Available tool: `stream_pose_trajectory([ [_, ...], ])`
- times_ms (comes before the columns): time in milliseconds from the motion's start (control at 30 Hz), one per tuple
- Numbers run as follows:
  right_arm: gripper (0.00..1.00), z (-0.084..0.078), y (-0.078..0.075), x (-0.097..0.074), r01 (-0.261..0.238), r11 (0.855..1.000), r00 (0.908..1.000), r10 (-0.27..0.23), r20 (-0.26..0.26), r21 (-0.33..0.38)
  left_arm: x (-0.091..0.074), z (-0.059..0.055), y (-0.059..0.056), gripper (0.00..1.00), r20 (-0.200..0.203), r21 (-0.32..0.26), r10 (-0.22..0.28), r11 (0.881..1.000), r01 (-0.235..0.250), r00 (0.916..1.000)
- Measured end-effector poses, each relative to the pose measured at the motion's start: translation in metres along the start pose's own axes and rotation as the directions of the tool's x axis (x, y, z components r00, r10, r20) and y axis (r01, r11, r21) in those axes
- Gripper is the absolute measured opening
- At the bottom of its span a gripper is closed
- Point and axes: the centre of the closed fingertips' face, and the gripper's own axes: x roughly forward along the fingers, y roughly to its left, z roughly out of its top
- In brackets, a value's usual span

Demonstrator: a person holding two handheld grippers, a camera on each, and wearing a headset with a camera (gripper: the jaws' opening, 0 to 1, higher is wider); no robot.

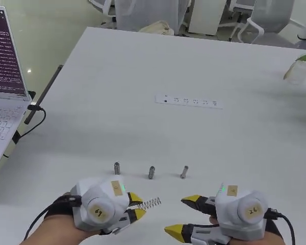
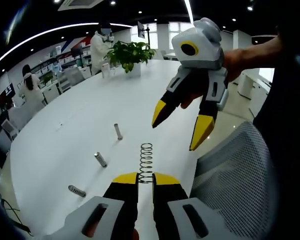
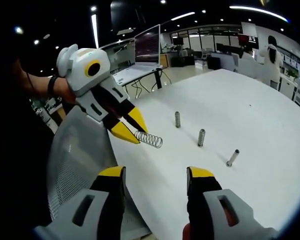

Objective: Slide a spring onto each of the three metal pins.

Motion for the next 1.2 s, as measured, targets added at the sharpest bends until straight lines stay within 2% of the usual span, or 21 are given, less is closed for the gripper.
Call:
stream_pose_trajectory([
  [200, 0.45, 0.0, 0.003, 0.002, -0.017, 1.0, 0.9999, 0.017, -0.003, -0.014, 0.001, 0.008, -0.005, 0.02, 0.008, 0.026, -0.014, 1.0, 0.014, 0.9999],
  [300, 0.41, 0.001, 0.003, 0.003, -0.017, 1.0, 0.9999, 0.017, 0.001, -0.02, 0.002, 0.011, -0.008, 0.02, 0.009, 0.039, -0.023, 0.999, 0.022, 0.9997],
  [633, 0.38, 0.006, 0.008, 0.005, -0.044, 0.999, 0.999, 0.044, 0.01, -0.028, 0.005, 0.014, -0.021, 0.02, 0.006, 0.072, -0.055, 0.996, 0.055, 0.9985],
  [1033, 0.33, 0.01, 0.02, 0.009, -0.087, 0.995, 0.996, 0.087, 0.021, -0.041, 0.006, 0.015, -0.018, 0.02, 0.004, 0.081, -0.05, 0.995, 0.049, 0.9988],
  [1200, 0.33, 0.012, 0.021, 0.009, -0.086, 0.995, 0.996, 0.087, 0.022, -0.044, 0.006, 0.013, -0.017, 0.02, -0.003, 0.084, -0.048, 0.995, 0.048, 0.9988],
])
